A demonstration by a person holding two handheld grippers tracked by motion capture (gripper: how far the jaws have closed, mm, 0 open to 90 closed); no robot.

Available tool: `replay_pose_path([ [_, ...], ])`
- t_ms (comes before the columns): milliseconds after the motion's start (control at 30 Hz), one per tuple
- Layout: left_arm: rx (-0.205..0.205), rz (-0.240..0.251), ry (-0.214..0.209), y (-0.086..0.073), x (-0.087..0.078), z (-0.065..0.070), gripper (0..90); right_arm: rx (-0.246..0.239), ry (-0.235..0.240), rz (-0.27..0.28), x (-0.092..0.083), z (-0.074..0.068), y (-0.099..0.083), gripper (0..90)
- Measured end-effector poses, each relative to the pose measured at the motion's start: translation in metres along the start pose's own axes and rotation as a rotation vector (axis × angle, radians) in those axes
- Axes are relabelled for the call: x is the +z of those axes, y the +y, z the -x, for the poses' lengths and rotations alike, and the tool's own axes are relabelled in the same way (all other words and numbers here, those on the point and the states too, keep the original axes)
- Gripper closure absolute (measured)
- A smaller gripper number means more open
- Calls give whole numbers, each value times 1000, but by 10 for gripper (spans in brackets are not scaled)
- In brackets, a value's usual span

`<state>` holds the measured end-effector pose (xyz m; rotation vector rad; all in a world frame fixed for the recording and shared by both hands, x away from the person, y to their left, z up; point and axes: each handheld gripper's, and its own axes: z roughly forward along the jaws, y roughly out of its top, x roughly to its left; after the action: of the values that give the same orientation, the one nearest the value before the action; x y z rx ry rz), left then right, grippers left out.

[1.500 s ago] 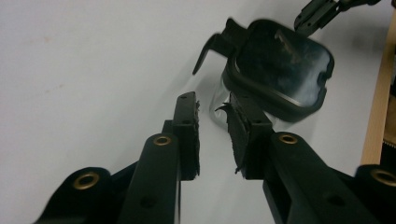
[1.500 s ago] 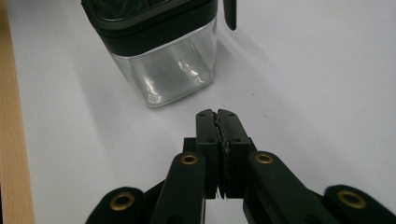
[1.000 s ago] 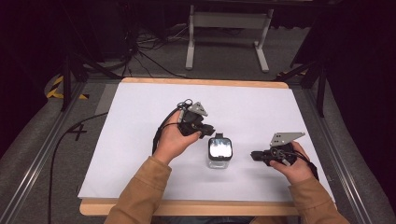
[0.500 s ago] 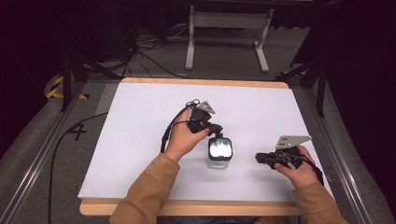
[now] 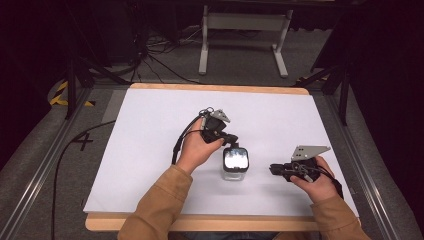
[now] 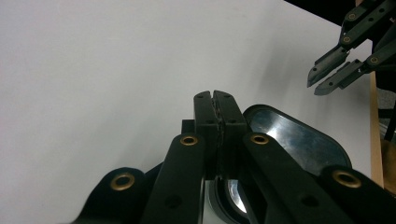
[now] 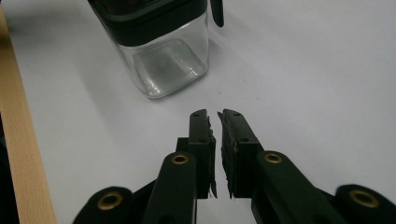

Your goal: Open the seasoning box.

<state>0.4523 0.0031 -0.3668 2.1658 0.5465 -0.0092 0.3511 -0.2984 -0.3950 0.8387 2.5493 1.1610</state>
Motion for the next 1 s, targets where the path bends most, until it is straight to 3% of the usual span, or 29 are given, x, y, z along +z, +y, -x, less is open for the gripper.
replay_pose_path([
  [300,-21,9,-10,-1,0,-1,897,-37,13,43,6,-14,12,846],
  [567,-36,13,-23,-2,1,-3,897,-49,64,86,9,-27,24,863],
  [733,-38,11,-24,-2,0,-4,896,-66,81,86,11,-33,28,875],
  [1000,-49,22,-28,-2,1,-4,897,-54,134,84,20,-42,32,889],
])
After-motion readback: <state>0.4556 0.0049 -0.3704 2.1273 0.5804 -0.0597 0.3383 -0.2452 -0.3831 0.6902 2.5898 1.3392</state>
